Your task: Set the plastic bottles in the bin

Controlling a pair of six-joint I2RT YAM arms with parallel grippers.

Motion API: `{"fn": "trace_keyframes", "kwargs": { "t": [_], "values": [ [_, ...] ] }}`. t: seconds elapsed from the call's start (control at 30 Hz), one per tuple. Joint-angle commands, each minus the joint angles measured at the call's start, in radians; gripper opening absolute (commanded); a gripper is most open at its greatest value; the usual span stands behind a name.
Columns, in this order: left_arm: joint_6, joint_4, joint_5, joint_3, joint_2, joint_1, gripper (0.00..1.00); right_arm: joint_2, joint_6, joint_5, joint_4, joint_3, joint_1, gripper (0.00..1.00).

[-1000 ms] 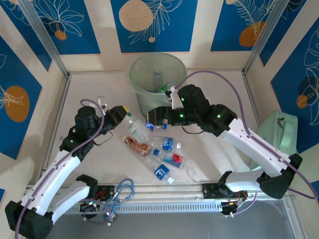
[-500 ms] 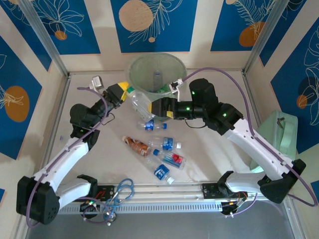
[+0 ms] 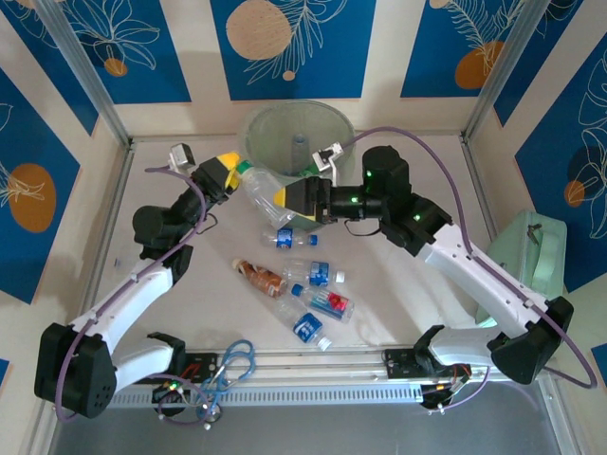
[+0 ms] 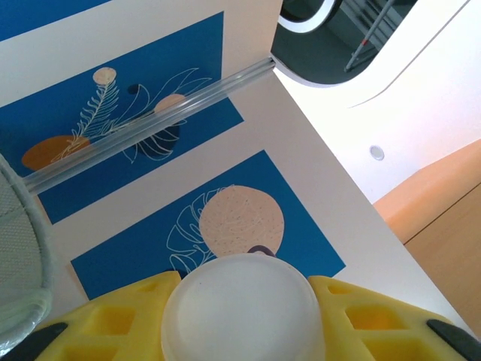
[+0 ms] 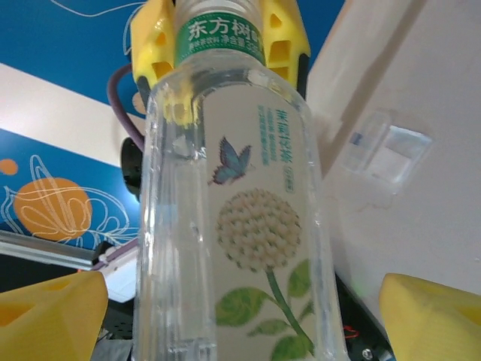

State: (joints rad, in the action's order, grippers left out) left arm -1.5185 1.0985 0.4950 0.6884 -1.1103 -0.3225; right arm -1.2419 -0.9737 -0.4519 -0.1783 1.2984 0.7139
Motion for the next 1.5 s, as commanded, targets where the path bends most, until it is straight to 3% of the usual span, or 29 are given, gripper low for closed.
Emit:
{"fn": "trace_keyframes", "kwargs": {
  "t": [0.0, 0.57, 0.77, 0.83, 0.87, 0.93, 1.03, 1.27, 1.47],
  "values": [
    [-0.021, 0.087, -0.013, -0.005, -0.006, 0.011, 0.20, -0.025, -0.036, -0.062, 0.095, 0.004, 0.020, 0.91],
    [-0.016, 0.087, -0.021, -0.013, -0.016, 0.011, 0.19, -0.040, -0.032, -0.035, 0.097, 0.010, 0.043, 0.72],
    [-0.001, 0.058, -0.029, -0.018, -0.012, 0.010, 0.20, -0.033, -0.032, -0.032, 0.096, 0.007, 0.036, 0.59],
    [0.018, 0.016, -0.025, -0.011, -0.001, 0.010, 0.25, -0.030, -0.031, -0.028, 0.096, 0.009, 0.033, 0.57],
    [0.030, -0.009, -0.024, -0.006, 0.006, 0.011, 0.34, -0.027, -0.030, -0.025, 0.095, 0.010, 0.033, 0.57],
    [0.078, -0.104, -0.027, 0.007, 0.031, 0.012, 0.68, -0.024, -0.021, -0.012, 0.076, 0.018, 0.028, 0.56],
    [0.219, -0.379, -0.045, 0.062, 0.100, 0.013, 0.99, -0.033, 0.024, 0.021, -0.015, 0.074, 0.010, 0.55],
    [0.577, -1.084, -0.211, 0.265, 0.233, 0.012, 1.00, -0.123, 0.184, 0.073, -0.260, 0.265, -0.087, 0.54],
    [0.742, -1.414, -0.322, 0.369, 0.241, 0.012, 1.00, -0.299, 0.378, 0.185, -0.495, 0.510, -0.163, 0.52]
  ]
}}
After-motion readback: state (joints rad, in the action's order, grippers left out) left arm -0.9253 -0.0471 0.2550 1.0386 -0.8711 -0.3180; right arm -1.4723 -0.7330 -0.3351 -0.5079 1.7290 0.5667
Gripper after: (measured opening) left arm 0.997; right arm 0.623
